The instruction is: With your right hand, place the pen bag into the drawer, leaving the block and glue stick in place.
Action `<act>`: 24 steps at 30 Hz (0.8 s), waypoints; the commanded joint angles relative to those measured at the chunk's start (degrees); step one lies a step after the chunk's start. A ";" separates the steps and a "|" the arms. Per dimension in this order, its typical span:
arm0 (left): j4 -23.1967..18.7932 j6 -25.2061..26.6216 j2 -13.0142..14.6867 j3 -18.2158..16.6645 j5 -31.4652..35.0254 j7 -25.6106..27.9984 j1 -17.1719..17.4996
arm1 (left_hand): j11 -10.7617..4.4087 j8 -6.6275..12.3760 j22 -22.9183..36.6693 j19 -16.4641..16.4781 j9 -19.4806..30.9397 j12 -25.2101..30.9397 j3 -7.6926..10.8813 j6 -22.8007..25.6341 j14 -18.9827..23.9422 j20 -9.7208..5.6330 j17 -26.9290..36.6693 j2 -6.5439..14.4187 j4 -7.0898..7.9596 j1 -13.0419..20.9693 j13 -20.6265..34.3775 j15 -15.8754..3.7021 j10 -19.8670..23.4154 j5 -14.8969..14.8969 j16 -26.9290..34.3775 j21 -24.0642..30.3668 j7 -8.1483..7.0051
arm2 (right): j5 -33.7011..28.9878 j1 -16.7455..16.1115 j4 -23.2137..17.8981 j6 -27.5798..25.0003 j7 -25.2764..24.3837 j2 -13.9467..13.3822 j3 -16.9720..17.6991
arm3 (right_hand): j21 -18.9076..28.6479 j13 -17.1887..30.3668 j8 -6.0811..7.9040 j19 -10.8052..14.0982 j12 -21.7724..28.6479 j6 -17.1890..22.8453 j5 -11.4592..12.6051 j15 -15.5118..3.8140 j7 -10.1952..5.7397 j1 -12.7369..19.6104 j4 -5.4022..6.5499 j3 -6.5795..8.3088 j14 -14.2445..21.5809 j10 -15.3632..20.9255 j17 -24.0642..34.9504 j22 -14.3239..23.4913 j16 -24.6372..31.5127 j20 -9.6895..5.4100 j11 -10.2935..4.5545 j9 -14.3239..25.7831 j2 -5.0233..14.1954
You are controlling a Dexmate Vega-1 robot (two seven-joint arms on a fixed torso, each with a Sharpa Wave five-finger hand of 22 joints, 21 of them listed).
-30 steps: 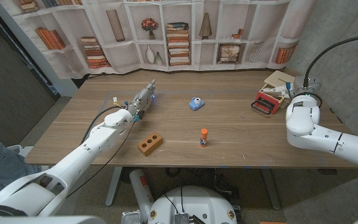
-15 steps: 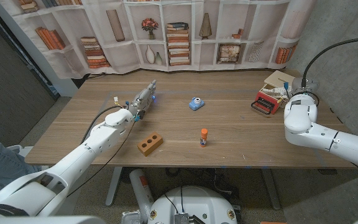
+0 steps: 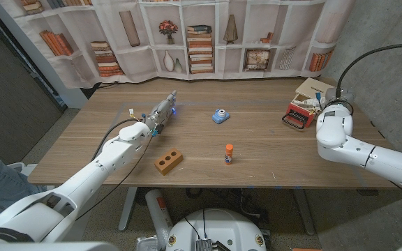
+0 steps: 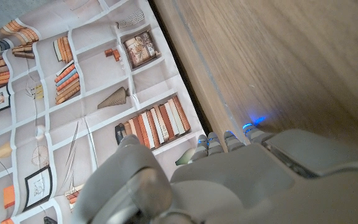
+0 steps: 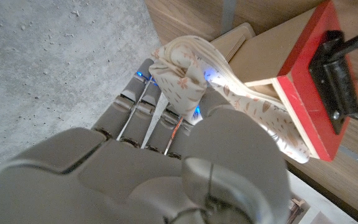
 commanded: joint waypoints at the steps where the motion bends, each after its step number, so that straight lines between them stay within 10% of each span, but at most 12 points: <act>1: -0.34 0.24 0.00 0.21 0.14 -0.06 -0.04 | 0.10 0.23 0.12 -7.01 0.28 0.21 -0.32 0.07 -1.68 -0.15 0.20 0.33 0.02 0.21 0.29 0.45 -0.55 -0.03 0.07 0.33 0.17 | -0.36 -1.43 -0.82 0.25 -0.25 0.24 1.87 | -0.46 0.14 -1.12 -0.49 -0.97 -1.96 0.20 -5.41 0.14 -1.56 0.58 -0.74 -1.50 -1.63 0.10 0.17 -0.74 0.48 0.23 0.13 -0.63; 12: 0.41 -0.36 -0.62 0.40 0.10 -0.38 -0.22 | 0.11 0.23 0.12 -7.14 0.28 0.21 -0.44 0.07 -1.68 0.00 0.20 0.41 0.02 0.27 0.29 0.37 -0.58 -0.04 0.08 0.30 0.06 | -0.87 -2.20 -4.96 0.06 2.84 -2.80 3.02 | -2.65 1.27 -6.40 -3.72 -5.65 -12.63 -0.24 -2.97 0.11 -5.10 -0.05 -2.74 -9.04 -13.13 0.08 0.17 -1.74 4.62 1.89 0.36 -5.25; 24: 1.16 -0.53 -1.07 0.70 0.29 -0.69 -0.73 | 0.04 0.24 0.12 -7.14 0.28 0.21 -0.57 0.11 -1.68 0.02 0.20 0.50 0.02 0.34 0.29 0.35 -0.60 -0.05 0.09 0.32 0.08 | -3.65 -2.30 -5.53 -0.05 6.45 -3.27 3.43 | -5.16 1.52 -7.75 -7.88 -7.57 -27.74 1.05 -0.47 0.52 -6.88 -0.52 -3.51 -16.00 -24.68 0.24 0.24 -1.59 7.75 3.18 0.23 -8.11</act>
